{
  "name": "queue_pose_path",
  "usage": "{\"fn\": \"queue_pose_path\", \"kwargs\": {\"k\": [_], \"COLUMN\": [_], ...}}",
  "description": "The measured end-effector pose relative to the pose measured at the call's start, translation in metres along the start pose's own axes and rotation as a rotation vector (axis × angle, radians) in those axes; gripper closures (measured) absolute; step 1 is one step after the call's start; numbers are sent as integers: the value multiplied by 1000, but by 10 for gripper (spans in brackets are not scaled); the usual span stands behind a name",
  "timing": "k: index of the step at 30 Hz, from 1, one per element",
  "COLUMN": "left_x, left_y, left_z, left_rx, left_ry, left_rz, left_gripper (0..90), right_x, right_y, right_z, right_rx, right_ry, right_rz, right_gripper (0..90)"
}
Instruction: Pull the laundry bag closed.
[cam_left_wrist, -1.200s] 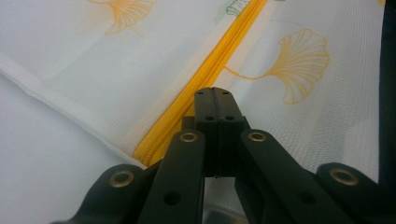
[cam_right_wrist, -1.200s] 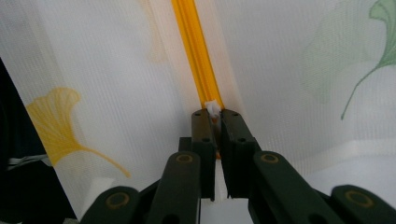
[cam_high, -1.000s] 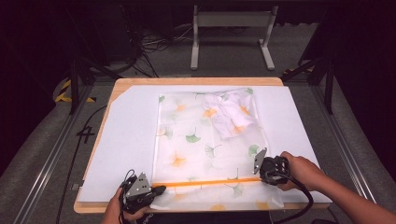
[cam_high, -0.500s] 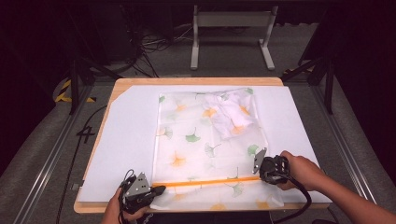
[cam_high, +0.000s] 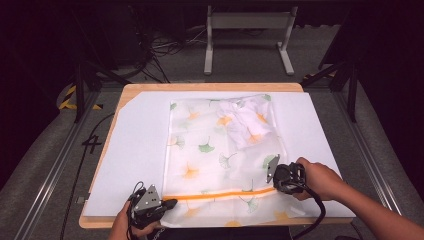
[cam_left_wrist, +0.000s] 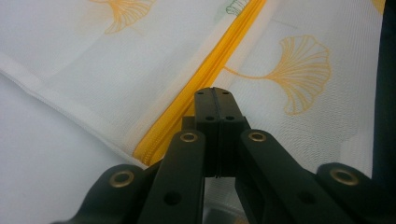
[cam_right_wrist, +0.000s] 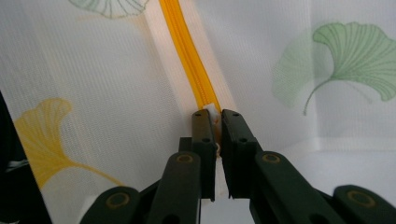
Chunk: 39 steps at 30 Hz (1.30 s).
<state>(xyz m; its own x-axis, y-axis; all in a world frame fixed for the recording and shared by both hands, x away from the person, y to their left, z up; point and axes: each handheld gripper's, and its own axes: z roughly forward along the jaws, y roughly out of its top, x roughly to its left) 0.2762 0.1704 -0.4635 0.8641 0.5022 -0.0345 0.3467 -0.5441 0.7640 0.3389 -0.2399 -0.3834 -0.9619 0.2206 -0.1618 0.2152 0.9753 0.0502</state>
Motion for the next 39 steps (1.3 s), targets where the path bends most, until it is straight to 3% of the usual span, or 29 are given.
{"fn": "queue_pose_path", "kwargs": {"k": [7,16,24,29,34,39], "left_x": [1,2,2,3,2,4], "left_y": [0,-1,-2,-4,-3,-2], "left_z": [-1,-1,-1,-3,-5,-11], "left_rx": [1,-4,-9,-22,-18,-34], "left_ry": [-3,-10,-9,-21,-2,16], "left_rz": [-4,-12,-14,-25,-18,-7], "left_gripper": [900,900,900,900,900,900], "right_x": [1,-1,-3,-4,-6,-6], "right_y": [-12,-21,-28,-34,-42,-46], "right_z": [3,7,7,2,1,0], "right_rx": [-3,42,28,-46,-148,-227], "right_ry": [28,17,17,16,32,22], "right_rz": [18,29,46,58,114,127], "right_gripper": [845,845,840,807,803,762]}}
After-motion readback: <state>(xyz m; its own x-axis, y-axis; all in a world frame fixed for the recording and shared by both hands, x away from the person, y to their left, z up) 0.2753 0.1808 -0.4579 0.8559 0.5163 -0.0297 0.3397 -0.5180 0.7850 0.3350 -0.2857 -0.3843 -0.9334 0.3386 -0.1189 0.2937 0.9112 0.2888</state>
